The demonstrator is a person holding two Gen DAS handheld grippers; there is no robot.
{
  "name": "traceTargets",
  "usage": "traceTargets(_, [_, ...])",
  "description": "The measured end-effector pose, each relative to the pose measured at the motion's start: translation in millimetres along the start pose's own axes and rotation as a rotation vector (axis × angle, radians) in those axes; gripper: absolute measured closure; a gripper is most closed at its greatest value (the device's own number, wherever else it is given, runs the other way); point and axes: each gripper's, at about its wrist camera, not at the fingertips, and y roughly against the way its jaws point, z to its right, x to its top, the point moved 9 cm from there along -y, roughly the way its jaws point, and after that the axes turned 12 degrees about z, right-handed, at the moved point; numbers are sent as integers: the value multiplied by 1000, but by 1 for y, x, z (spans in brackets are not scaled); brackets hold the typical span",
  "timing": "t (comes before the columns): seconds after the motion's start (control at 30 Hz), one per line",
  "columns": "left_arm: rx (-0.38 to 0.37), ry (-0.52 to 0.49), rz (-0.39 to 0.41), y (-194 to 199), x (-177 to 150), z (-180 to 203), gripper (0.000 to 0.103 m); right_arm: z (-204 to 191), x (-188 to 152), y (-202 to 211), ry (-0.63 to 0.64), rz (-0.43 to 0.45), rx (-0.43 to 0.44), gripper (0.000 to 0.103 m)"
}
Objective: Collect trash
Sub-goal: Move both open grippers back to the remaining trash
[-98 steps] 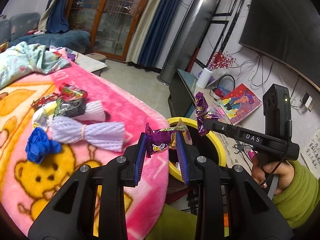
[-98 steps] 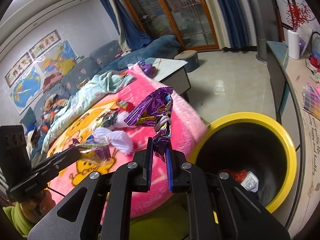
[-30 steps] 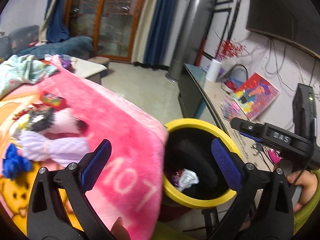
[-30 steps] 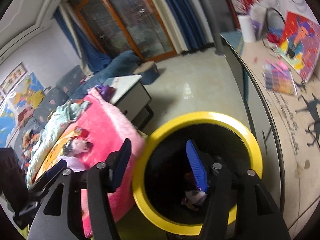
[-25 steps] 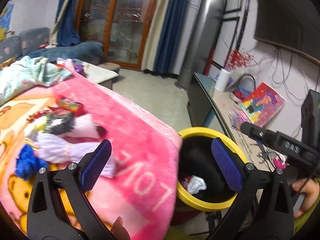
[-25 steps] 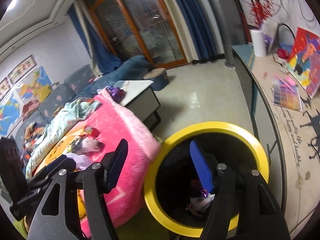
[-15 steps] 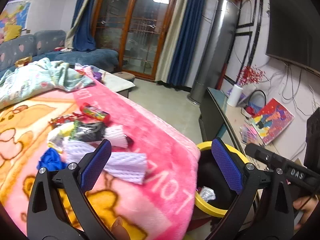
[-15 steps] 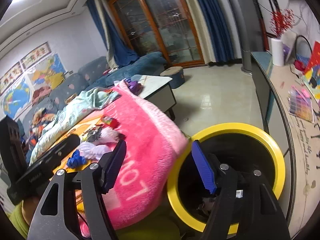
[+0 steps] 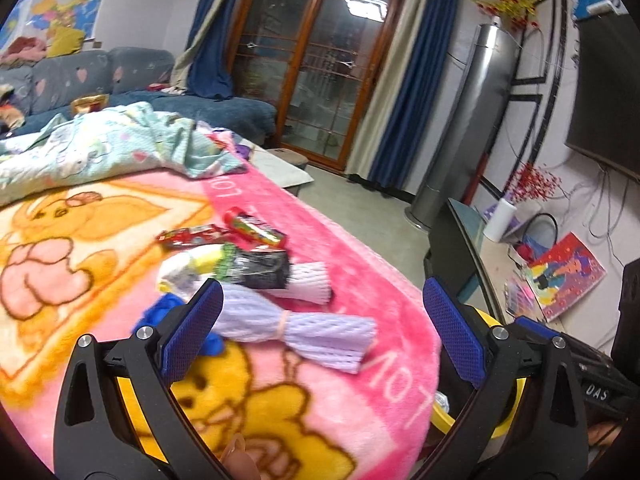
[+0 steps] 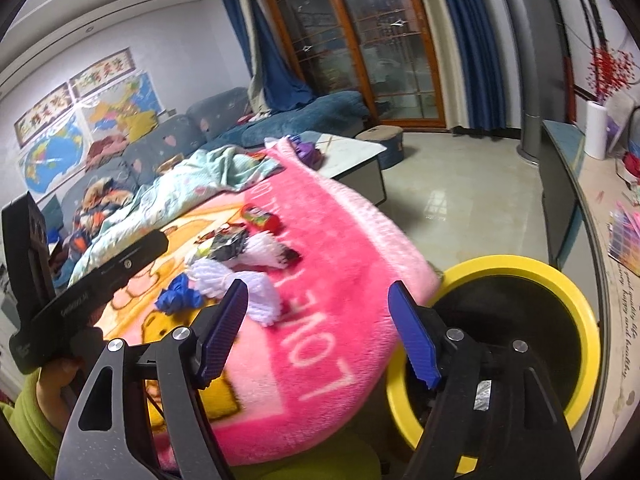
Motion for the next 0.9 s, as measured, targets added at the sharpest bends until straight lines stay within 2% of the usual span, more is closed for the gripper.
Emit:
traceTargets(0.57, [169,132,-7,7,1,-101,11,-52,-20,-56,98,-103,99,30])
traceTargets(0.77, [217,178,-49,3,-9,-134,11,-58,-31,-81,118,-144,101,30])
traceTargets(0.9, [220,203,-116,-7,-26,-148,11,-57,-38,-98,116,-175,101,30])
